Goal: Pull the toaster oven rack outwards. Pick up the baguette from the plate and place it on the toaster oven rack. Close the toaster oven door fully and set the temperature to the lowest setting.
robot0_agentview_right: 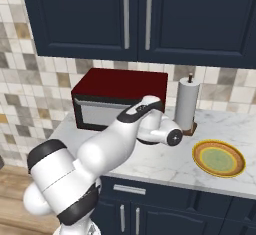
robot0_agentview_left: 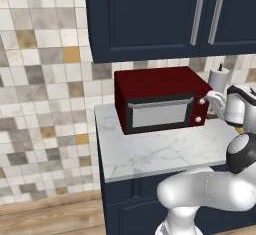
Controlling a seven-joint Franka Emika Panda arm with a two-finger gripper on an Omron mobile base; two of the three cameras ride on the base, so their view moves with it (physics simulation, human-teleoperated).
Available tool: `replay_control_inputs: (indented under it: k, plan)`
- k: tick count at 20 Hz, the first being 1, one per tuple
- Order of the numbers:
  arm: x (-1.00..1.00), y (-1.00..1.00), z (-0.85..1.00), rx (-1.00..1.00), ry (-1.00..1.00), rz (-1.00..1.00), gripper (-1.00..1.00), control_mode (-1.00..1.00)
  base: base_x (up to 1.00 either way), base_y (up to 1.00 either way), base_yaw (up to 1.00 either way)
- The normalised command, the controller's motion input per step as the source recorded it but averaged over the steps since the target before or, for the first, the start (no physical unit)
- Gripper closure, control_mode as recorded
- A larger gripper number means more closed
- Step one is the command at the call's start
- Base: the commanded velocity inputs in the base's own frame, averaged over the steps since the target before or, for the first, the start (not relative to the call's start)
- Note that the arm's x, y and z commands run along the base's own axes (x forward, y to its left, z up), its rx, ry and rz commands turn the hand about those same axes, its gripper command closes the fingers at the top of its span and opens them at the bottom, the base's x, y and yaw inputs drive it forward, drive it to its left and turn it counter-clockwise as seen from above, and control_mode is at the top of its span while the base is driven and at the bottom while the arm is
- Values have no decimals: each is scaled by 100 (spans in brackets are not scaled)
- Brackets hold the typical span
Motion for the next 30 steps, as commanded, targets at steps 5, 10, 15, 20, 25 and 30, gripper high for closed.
replay_control_inputs:
  k: [5,10,15,20,25,30]
  plan:
    - [10,18,0,0,0,0,-100,-100,0,0,0]
    - [23,-9,0,1,0,0,-100,-100,0,0,0]
    - [15,-26,0,4,0,0,-100,-100,0,0,0]
    - [7,-8,-2,2,0,0,-100,-100,0,0,0]
    - [3,5,-11,1,0,0,-100,-100,0,0,0]
    - [14,21,-9,0,-1,0,-100,-100,0,0,0]
